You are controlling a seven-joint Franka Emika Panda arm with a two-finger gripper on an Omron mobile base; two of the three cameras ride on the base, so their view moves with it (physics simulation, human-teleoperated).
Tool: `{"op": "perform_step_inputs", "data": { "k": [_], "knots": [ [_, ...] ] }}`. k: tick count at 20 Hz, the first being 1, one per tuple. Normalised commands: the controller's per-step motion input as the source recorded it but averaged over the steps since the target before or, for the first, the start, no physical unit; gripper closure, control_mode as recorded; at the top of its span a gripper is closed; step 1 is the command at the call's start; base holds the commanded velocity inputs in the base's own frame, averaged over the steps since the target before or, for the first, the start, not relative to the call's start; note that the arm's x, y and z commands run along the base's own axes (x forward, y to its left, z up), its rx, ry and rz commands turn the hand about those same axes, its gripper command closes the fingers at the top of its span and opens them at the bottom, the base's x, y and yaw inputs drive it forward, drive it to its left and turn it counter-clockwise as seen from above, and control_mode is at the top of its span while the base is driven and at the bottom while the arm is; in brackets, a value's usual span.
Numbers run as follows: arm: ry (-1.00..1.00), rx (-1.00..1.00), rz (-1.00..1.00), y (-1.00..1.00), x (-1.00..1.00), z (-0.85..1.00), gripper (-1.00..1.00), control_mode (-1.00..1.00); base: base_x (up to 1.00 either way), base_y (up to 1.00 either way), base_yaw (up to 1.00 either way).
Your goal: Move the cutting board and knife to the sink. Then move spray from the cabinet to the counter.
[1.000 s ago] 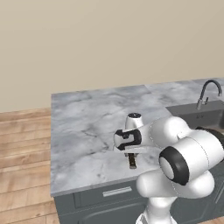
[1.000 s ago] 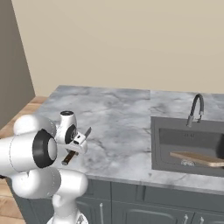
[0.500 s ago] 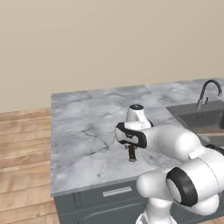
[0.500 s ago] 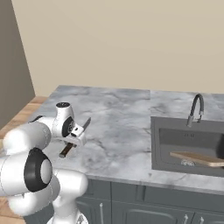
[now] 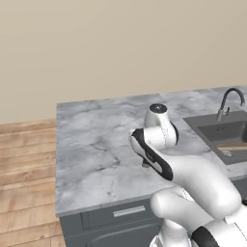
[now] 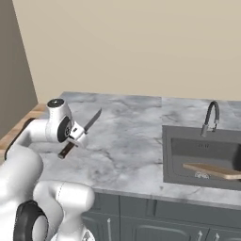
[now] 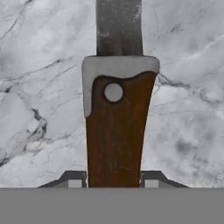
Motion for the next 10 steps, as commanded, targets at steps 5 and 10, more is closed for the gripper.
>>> {"op": "perform_step_inputs", "data": {
  "k": [5, 10],
  "knots": [
    [-0.21, 0.0, -0.12, -0.16, -0.24, 0.46, 1.0, -1.0, 0.0, 0.0, 0.0],
    [-0.02, 0.0, -0.03, -0.05, -0.03, 0.09, 1.0, 1.0, -0.19, -0.53, -0.14]
  ]
}}
